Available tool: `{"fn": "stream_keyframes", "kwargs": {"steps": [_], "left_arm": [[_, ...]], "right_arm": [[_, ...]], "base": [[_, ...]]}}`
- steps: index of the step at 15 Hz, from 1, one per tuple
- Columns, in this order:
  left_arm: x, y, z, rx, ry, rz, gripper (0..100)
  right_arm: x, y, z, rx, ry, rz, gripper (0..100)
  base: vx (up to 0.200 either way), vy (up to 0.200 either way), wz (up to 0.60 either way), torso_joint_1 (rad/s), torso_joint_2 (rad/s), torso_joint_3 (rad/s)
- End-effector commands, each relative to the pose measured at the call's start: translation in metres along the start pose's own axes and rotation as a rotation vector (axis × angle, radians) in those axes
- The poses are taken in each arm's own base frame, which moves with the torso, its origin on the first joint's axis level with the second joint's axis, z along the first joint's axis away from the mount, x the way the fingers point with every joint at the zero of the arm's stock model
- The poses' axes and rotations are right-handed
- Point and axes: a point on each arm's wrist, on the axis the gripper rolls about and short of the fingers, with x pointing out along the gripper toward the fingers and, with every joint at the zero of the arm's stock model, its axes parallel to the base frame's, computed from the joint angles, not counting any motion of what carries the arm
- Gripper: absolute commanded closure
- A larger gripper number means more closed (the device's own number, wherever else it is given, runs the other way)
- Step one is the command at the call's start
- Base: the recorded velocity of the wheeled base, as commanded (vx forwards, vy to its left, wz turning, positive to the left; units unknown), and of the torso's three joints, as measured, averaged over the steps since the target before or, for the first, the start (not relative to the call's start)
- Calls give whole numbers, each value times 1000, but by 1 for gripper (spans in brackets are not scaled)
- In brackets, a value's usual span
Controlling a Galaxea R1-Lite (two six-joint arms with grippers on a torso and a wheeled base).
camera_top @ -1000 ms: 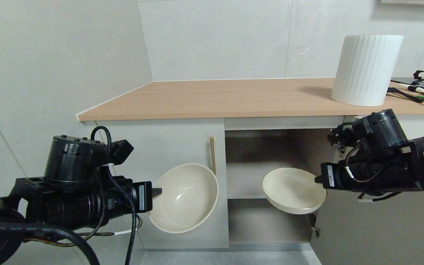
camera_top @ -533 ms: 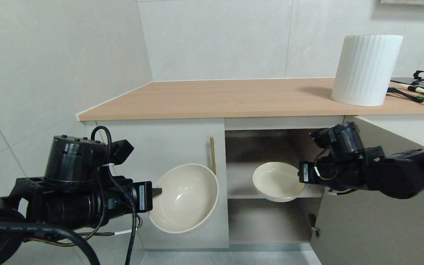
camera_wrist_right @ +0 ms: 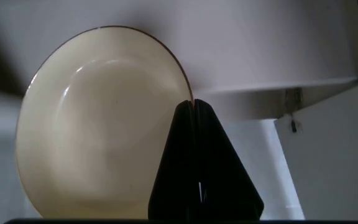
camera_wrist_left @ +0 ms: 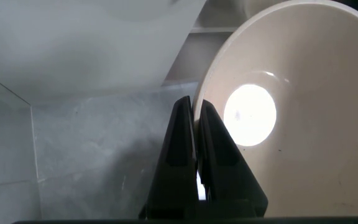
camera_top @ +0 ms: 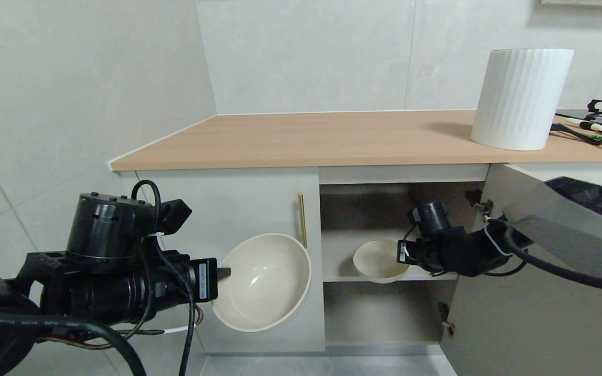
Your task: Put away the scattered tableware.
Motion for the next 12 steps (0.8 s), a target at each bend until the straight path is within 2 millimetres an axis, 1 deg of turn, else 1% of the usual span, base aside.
{"fn": "stream_keyframes", "kwargs": {"steps": [1, 3, 6, 8, 12], "left_arm": [[1, 0, -1, -1, 2, 1, 100], [3, 1, -1, -1, 10, 4, 100], [5, 0, -3, 1, 18, 3, 100], [7, 0, -3, 2, 26, 5, 100], [8, -1, -5, 6, 33, 3, 100]], "right_arm": [[47, -17, -19, 18, 37, -75, 100], [65, -24, -19, 27, 9, -139, 100], [80, -30, -24, 32, 14, -172, 100], [88, -31, -26, 31, 0, -206, 100], [91, -30, -18, 48, -27, -202, 100]], "base": [[0, 0, 0, 0, 0, 0], [0, 0, 0, 0, 0, 0], [0, 0, 0, 0, 0, 0], [0, 0, 0, 0, 0, 0], [0, 0, 0, 0, 0, 0]]}}
